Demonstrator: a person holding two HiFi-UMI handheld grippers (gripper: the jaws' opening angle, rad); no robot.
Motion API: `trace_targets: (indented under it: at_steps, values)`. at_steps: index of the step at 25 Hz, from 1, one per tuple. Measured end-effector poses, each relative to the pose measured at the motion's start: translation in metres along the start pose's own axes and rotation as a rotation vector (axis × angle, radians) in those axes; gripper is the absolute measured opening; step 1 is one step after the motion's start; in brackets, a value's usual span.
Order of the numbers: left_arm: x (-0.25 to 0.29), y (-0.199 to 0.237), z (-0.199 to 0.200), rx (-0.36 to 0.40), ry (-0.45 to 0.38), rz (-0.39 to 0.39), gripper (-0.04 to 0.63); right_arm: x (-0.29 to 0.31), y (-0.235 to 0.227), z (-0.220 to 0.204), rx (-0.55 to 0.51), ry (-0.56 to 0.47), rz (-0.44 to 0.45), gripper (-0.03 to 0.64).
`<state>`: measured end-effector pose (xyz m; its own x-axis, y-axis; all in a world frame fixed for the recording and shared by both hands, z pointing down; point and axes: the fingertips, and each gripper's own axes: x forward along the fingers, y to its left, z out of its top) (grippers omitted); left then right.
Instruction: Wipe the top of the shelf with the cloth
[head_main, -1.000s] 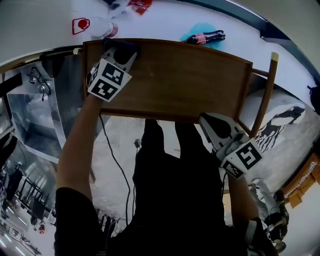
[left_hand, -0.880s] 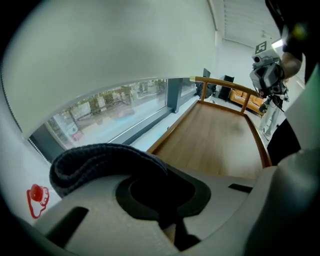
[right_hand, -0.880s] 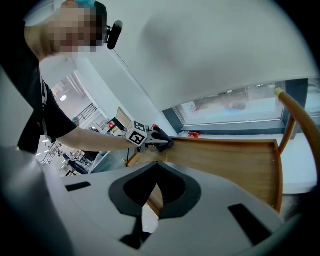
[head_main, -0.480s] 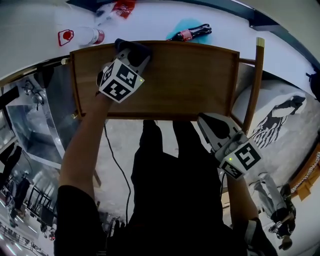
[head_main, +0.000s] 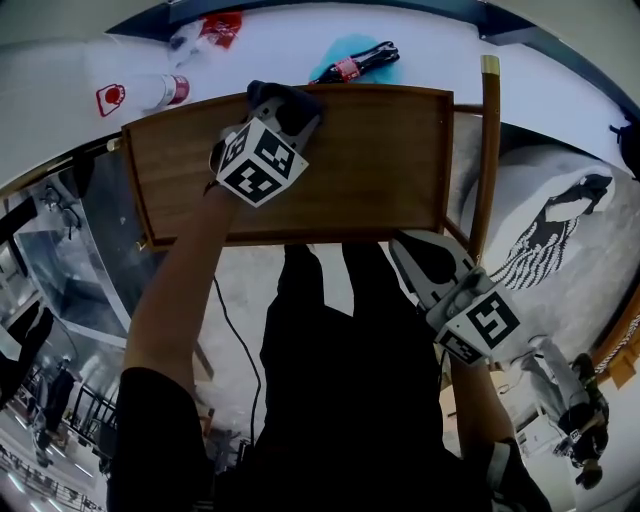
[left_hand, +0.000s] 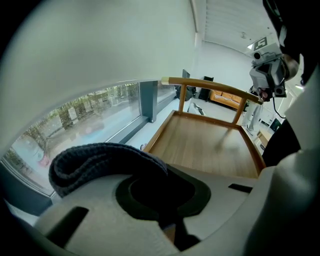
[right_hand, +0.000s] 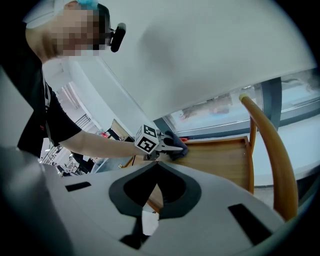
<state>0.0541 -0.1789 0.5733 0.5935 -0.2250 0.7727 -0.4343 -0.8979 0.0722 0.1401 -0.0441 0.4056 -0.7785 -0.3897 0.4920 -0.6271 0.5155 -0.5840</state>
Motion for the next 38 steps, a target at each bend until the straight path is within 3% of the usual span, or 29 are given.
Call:
trace_targets:
  at_steps: [5,30,38]
  values:
    - [0.023,-0.019,0.026,0.032,-0.007,-0.041,0.035,-0.014,-0.004,0.007,0.034,-0.057,0.007,0.003]
    - [0.11,-0.092,0.128,0.145,-0.048,-0.187,0.035,-0.083,-0.046,0.002,0.068,-0.106,-0.073,0.003]
    - [0.11,-0.098,0.146,0.156,-0.081,-0.171,0.035,-0.093,-0.051,0.0,0.07,-0.107,-0.082,0.003]
